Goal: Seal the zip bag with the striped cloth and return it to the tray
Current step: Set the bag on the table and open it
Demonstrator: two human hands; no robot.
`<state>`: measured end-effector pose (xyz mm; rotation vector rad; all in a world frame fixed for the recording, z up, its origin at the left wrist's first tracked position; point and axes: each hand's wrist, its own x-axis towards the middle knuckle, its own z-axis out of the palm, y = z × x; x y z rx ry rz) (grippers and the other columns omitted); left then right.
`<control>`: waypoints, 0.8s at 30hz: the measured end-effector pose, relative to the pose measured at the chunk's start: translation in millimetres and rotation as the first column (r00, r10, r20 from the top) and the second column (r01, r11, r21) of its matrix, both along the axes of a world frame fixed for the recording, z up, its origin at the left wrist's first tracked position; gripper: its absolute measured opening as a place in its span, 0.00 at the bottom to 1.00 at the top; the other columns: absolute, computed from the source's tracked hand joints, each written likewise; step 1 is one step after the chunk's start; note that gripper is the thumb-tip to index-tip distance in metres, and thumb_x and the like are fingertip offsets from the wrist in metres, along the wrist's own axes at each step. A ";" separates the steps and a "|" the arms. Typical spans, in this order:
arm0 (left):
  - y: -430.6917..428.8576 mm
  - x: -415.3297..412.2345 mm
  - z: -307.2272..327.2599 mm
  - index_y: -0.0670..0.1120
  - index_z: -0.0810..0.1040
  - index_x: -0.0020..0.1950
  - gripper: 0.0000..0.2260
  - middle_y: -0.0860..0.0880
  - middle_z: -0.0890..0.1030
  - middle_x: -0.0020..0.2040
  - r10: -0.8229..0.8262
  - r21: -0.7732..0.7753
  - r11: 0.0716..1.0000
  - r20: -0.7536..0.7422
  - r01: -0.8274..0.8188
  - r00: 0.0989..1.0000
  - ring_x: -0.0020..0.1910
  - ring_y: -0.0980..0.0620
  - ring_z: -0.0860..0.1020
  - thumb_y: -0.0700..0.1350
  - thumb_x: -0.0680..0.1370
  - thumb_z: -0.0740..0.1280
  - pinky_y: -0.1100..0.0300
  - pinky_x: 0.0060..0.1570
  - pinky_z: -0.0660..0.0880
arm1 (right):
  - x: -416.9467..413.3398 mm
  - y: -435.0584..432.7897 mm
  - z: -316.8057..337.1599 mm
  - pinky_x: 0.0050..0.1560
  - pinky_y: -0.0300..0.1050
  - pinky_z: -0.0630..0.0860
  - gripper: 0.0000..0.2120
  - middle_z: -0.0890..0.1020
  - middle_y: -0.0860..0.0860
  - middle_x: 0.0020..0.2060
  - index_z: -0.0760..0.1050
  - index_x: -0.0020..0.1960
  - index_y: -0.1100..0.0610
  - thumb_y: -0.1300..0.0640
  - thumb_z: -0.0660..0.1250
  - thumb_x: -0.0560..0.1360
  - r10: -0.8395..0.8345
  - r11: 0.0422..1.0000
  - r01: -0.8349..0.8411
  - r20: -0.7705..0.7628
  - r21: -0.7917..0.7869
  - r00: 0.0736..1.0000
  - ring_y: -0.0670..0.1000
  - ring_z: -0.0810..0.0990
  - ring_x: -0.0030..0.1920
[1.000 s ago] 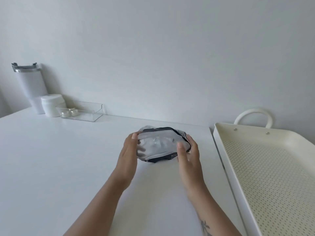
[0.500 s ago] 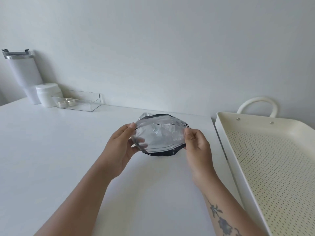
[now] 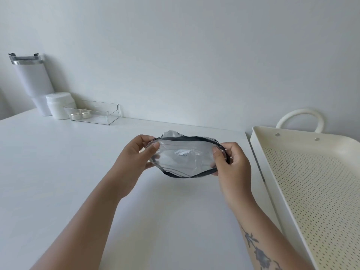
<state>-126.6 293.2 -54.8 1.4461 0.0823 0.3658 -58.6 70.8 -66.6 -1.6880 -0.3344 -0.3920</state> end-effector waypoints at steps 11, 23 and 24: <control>-22.5 8.8 -8.9 0.50 0.72 0.41 0.09 0.52 0.74 0.40 0.529 0.220 0.826 0.015 -0.519 0.849 0.26 0.56 0.79 0.50 0.75 0.70 0.54 0.31 0.82 | -4.7 4.3 3.3 0.36 0.53 0.82 0.04 0.78 0.51 0.38 0.74 0.44 0.51 0.53 0.69 0.75 0.071 0.989 -0.060 0.076 -0.135 0.995 0.54 0.77 0.39; 14.1 -11.5 9.6 0.43 0.79 0.55 0.10 0.37 0.81 0.52 -0.165 -0.068 0.984 0.006 0.165 0.986 0.49 0.41 0.82 0.45 0.75 0.71 0.54 0.50 0.80 | -2.6 -5.9 7.1 0.35 0.44 0.83 0.04 0.81 0.56 0.35 0.80 0.44 0.49 0.52 0.68 0.76 0.086 0.991 -0.074 -0.096 0.114 0.992 0.54 0.81 0.40; 12.4 -11.1 9.5 0.43 0.79 0.52 0.10 0.36 0.80 0.50 -0.114 -0.068 0.991 0.002 0.114 0.993 0.46 0.41 0.82 0.45 0.73 0.72 0.54 0.48 0.80 | -1.8 -6.2 6.8 0.35 0.44 0.83 0.03 0.81 0.55 0.36 0.80 0.44 0.50 0.53 0.68 0.76 0.066 0.994 -0.057 -0.096 0.095 0.993 0.55 0.81 0.40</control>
